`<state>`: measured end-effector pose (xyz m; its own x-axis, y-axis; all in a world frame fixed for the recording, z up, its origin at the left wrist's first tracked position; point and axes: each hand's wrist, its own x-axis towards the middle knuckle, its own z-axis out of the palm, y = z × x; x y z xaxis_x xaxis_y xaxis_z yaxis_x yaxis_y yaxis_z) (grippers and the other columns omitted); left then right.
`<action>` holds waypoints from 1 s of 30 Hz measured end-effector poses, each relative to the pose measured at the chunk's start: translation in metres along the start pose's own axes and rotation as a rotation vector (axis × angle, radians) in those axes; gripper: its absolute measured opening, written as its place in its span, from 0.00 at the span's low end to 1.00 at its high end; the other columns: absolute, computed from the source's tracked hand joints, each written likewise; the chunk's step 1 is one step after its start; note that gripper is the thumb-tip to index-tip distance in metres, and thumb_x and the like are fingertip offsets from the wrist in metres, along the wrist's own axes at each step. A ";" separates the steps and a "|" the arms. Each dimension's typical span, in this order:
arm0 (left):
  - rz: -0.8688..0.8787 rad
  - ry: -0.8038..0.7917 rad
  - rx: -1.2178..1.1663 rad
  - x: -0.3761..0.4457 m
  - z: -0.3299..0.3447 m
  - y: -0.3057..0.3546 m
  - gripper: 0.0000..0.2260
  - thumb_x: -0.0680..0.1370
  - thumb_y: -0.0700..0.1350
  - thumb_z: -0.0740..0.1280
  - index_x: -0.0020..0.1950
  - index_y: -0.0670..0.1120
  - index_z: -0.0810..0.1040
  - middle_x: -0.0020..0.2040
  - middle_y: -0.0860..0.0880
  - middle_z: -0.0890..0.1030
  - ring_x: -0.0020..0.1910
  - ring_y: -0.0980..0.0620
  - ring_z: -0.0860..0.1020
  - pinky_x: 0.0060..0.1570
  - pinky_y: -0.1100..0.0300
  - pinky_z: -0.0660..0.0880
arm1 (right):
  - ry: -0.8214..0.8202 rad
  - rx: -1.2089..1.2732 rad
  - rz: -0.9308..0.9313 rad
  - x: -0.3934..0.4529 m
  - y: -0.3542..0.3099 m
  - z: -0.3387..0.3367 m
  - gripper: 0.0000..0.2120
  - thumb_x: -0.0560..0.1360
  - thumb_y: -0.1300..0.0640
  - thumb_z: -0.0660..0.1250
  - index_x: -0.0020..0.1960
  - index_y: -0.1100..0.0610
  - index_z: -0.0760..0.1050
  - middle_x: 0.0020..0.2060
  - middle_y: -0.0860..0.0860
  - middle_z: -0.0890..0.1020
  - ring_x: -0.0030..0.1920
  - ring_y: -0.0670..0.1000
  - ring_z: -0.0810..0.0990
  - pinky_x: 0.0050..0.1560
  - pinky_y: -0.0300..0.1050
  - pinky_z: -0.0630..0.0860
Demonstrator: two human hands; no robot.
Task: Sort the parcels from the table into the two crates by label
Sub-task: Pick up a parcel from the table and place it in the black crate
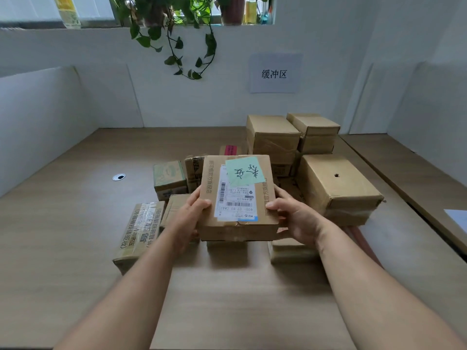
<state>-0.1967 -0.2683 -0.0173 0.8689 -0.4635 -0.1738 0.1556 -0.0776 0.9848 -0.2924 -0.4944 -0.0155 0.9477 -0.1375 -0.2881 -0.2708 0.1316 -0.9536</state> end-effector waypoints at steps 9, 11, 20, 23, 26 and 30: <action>0.126 0.026 -0.034 -0.020 -0.039 -0.023 0.27 0.72 0.48 0.61 0.71 0.61 0.67 0.60 0.51 0.81 0.58 0.47 0.80 0.56 0.46 0.76 | -0.041 0.035 -0.067 -0.002 0.020 0.043 0.44 0.63 0.64 0.70 0.73 0.36 0.61 0.50 0.54 0.85 0.50 0.53 0.84 0.46 0.49 0.81; 0.138 0.035 -0.043 -0.021 -0.049 -0.028 0.26 0.72 0.48 0.61 0.70 0.62 0.68 0.59 0.51 0.81 0.57 0.47 0.80 0.56 0.47 0.77 | -0.039 0.052 -0.081 -0.001 0.026 0.053 0.44 0.62 0.64 0.70 0.73 0.37 0.62 0.49 0.55 0.85 0.50 0.54 0.84 0.50 0.51 0.81; 0.116 0.097 -0.041 -0.046 -0.078 -0.046 0.23 0.81 0.40 0.59 0.73 0.57 0.65 0.59 0.51 0.81 0.47 0.55 0.82 0.34 0.67 0.77 | -0.078 0.031 -0.063 0.002 0.048 0.086 0.45 0.61 0.66 0.70 0.72 0.36 0.63 0.53 0.57 0.84 0.54 0.59 0.83 0.61 0.62 0.76; 0.106 0.098 0.012 -0.056 -0.086 -0.043 0.23 0.81 0.38 0.58 0.75 0.53 0.63 0.59 0.52 0.79 0.47 0.63 0.81 0.40 0.71 0.76 | -0.093 0.034 -0.056 0.004 0.051 0.088 0.44 0.61 0.66 0.70 0.71 0.37 0.64 0.53 0.55 0.84 0.53 0.58 0.83 0.57 0.58 0.79; 0.115 0.177 0.096 -0.075 -0.095 -0.042 0.22 0.80 0.40 0.62 0.73 0.56 0.65 0.62 0.54 0.76 0.60 0.59 0.76 0.54 0.67 0.73 | -0.143 -0.001 -0.049 0.010 0.052 0.087 0.48 0.57 0.63 0.73 0.72 0.37 0.65 0.54 0.54 0.84 0.53 0.57 0.83 0.57 0.57 0.76; 0.103 0.362 0.178 -0.103 -0.104 -0.050 0.24 0.76 0.48 0.68 0.71 0.54 0.69 0.65 0.49 0.75 0.63 0.54 0.74 0.66 0.53 0.71 | -0.220 -0.011 -0.037 0.019 0.051 0.089 0.51 0.51 0.58 0.75 0.71 0.36 0.66 0.53 0.53 0.85 0.54 0.59 0.81 0.60 0.60 0.73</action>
<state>-0.2446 -0.1249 -0.0493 0.9897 -0.1393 -0.0333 0.0029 -0.2127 0.9771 -0.2734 -0.4029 -0.0616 0.9708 0.0753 -0.2279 -0.2357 0.1192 -0.9645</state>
